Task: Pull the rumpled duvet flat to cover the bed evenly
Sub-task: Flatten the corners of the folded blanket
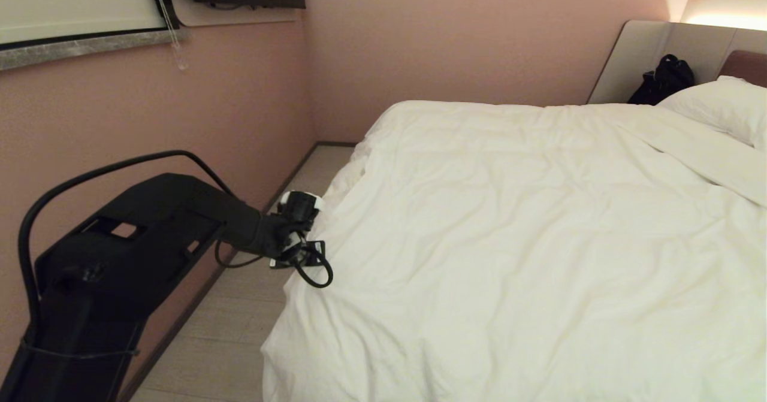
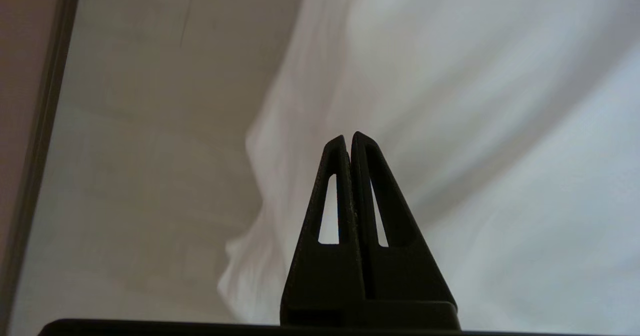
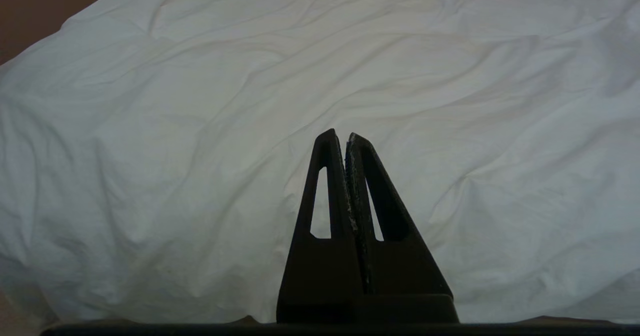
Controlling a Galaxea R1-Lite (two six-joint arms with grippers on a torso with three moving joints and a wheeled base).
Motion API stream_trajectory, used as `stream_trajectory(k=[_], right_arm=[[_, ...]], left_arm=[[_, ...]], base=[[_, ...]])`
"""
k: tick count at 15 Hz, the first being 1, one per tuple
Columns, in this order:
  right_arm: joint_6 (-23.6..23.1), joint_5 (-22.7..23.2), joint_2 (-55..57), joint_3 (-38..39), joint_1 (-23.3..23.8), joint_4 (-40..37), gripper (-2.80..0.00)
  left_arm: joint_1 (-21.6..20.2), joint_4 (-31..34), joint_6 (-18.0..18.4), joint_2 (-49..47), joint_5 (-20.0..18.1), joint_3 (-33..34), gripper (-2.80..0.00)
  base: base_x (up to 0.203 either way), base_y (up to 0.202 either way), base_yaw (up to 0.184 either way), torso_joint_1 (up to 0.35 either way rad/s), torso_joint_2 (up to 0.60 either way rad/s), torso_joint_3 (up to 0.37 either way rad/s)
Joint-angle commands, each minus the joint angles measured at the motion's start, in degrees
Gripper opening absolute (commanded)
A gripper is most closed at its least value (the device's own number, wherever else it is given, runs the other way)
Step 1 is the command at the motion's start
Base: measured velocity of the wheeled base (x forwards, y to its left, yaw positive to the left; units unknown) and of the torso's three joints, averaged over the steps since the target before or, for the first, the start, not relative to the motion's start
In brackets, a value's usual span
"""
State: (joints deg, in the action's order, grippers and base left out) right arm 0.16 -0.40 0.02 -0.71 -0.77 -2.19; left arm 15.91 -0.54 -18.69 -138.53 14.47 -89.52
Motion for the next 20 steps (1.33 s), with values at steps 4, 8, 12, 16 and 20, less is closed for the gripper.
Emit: stream_trajectory(k=[4, 8, 12, 16, 20], right_arm=[[0.0, 0.0, 0.0, 0.0, 0.0, 0.0, -2.80], [0.0, 0.1, 0.0, 0.0, 0.0, 0.0, -2.80], [0.0, 0.1, 0.0, -0.1, 0.0, 0.0, -2.80], [0.0, 0.1, 0.0, 0.0, 0.0, 0.0, -2.80], [0.0, 0.1, 0.0, 0.0, 0.0, 0.0, -2.80]], left_arm=[[-0.8, -0.6, 0.8, -2.9, -4.6, -10.6, -2.80], [-0.8, 0.0, 6.1, -11.5, -8.2, -20.7, -2.80], [-0.7, -1.8, 11.3, -13.0, -12.6, -22.4, -2.80], [-0.6, -4.1, 13.0, -13.3, -13.7, -22.4, -2.80], [-0.5, -6.5, 13.6, -12.9, -17.5, -22.4, -2.80]], base=[[0.000, 0.000, 0.000, 0.000, 0.00, 0.000], [0.000, 0.000, 0.000, 0.000, 0.00, 0.000], [0.000, 0.000, 0.000, 0.000, 0.00, 0.000], [0.000, 0.000, 0.000, 0.000, 0.00, 0.000], [0.000, 0.000, 0.000, 0.000, 0.00, 0.000]])
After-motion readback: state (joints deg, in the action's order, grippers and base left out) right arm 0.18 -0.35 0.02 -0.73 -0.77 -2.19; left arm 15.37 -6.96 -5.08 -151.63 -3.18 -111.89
